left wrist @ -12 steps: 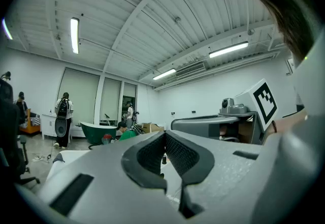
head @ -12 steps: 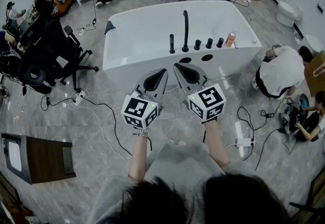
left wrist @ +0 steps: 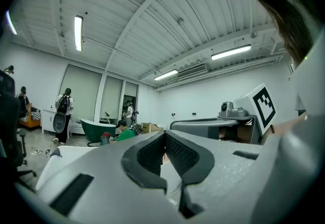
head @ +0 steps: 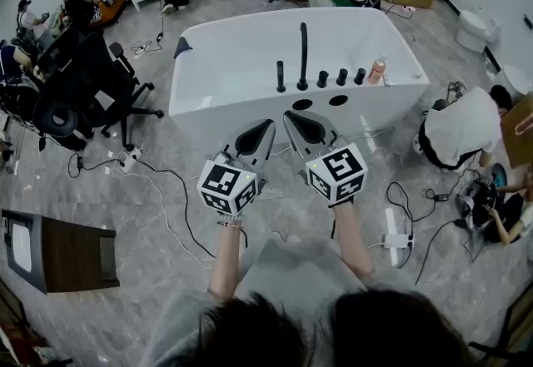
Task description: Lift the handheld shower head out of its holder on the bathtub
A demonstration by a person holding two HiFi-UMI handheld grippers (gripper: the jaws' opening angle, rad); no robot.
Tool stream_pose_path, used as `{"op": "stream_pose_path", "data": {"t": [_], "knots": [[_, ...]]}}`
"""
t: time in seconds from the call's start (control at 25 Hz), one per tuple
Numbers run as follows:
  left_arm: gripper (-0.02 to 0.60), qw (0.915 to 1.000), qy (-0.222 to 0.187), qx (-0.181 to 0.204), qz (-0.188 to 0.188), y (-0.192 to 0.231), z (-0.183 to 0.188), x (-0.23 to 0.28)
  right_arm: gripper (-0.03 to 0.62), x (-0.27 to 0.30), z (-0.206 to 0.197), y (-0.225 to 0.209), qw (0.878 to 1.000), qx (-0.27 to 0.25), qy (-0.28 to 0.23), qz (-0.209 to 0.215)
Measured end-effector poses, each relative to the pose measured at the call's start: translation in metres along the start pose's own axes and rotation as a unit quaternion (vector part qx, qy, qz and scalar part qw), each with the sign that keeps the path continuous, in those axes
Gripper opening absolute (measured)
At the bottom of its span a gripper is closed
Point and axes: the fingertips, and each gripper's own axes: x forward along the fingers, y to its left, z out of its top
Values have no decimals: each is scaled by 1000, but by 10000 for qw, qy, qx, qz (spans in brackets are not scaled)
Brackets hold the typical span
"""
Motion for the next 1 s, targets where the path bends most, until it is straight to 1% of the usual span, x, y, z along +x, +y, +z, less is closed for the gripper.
{"op": "stream_pose_path", "data": {"t": [0.24,0.4,0.56,0.76,1.0], "knots": [[5,9998,68,43,165,-13,0,-7,0,-12,5,-2,9993,228,-255,125],[5,9992,148,20,379,-9,-6,-18,0,-9,1,3,9987,332,-274,282],[5,9983,184,-10,548,-2,-8,-24,0,-6,5,7,9959,625,-416,506],[5,9984,176,-20,528,4,-7,-21,0,4,8,3,9950,668,-497,559],[5,9989,160,-127,412,16,-14,-6,0,17,0,-7,9957,637,-404,547]]}}
